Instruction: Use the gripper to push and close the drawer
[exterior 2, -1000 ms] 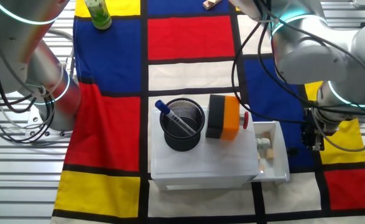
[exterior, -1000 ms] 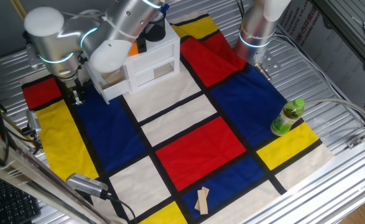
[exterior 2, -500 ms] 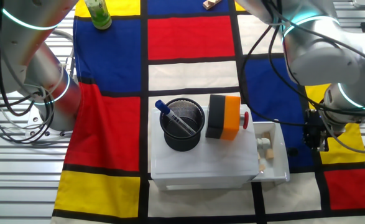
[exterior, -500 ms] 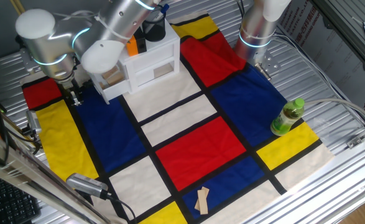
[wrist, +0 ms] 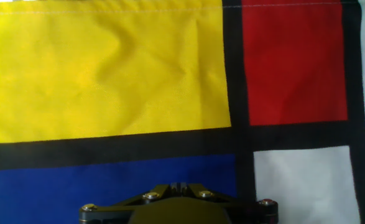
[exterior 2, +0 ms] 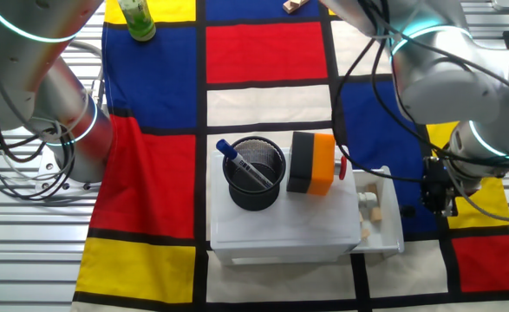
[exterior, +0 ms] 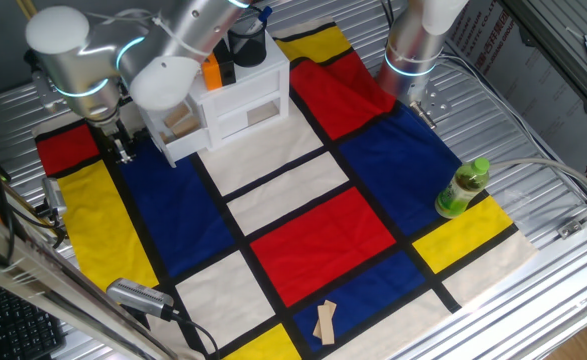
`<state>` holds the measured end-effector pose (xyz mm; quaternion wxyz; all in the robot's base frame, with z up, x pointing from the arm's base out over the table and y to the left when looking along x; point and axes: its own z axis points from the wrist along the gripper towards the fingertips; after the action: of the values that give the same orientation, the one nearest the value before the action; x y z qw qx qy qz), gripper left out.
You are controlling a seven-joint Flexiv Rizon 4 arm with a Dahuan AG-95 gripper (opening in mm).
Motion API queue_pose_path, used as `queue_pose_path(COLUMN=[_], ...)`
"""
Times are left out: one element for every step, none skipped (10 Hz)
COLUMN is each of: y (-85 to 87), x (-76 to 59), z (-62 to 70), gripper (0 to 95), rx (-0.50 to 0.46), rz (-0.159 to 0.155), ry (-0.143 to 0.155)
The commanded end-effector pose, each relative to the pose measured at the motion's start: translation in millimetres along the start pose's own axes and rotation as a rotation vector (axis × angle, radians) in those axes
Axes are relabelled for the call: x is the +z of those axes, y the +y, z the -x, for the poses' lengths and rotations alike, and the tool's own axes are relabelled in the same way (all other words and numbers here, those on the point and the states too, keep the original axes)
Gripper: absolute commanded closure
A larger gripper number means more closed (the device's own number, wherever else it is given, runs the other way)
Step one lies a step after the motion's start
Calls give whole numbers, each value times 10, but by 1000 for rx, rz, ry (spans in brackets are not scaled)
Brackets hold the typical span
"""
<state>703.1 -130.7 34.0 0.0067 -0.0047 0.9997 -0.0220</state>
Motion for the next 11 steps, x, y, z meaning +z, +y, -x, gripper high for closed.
queue_pose_path(y=[-33, -46, -55, -62, -72, -102, -123, -153, -167, -179, -195], x=[-13, -20, -24, -29, -36, -56, -70, -82, -82, -77, -71], z=[8, 7, 6, 3, 0, -13, -23, -39, -48, -59, -71], gripper=[950, 950, 950, 950, 950, 950, 950, 950, 950, 950, 950], rx=[-9, -11, -14, -17, -20, -27, -31, -33, -36, -36, -36], rz=[4, 7, 4, 5, 6, 4, 4, 5, 6, 6, 9], ry=[2, 4, 5, 5, 6, 8, 11, 11, 11, 9, 9])
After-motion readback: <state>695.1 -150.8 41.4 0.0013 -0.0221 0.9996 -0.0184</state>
